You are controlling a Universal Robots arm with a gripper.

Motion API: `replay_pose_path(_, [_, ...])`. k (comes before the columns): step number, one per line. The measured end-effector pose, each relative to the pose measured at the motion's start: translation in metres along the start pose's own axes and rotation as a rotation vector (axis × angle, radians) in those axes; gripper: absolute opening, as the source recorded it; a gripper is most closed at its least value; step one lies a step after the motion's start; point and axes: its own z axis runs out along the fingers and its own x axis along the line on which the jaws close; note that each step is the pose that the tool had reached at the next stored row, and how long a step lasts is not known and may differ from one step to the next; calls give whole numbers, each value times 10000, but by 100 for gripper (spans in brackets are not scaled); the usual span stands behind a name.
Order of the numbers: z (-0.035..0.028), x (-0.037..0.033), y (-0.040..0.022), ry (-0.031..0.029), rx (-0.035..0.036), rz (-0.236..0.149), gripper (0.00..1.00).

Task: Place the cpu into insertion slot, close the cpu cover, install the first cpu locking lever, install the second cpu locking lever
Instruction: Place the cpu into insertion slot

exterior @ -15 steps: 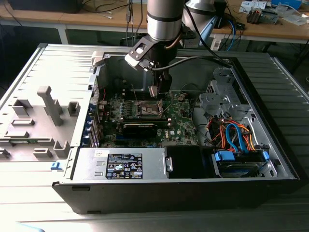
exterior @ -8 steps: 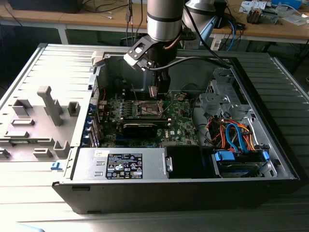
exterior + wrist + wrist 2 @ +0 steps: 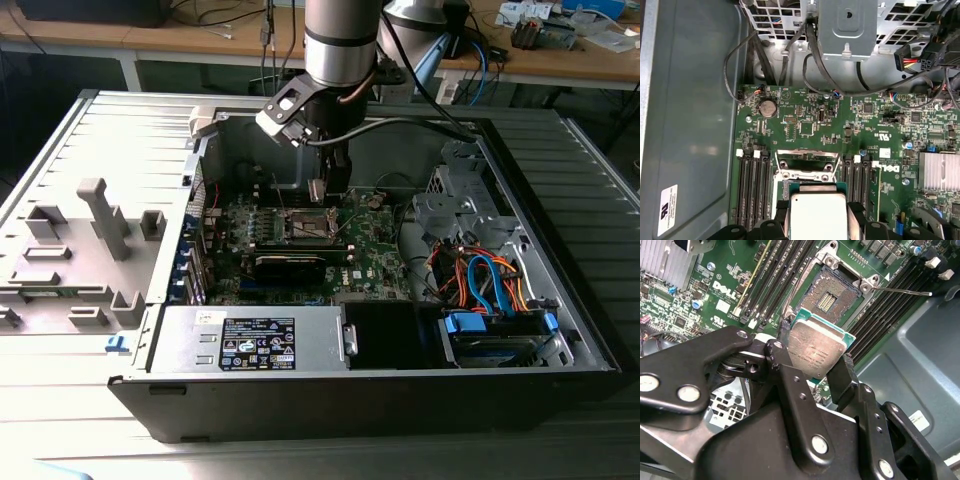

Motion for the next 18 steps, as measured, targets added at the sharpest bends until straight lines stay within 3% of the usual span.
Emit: replay_pose_path(18, [4,4,-71,-1,1,6,55])
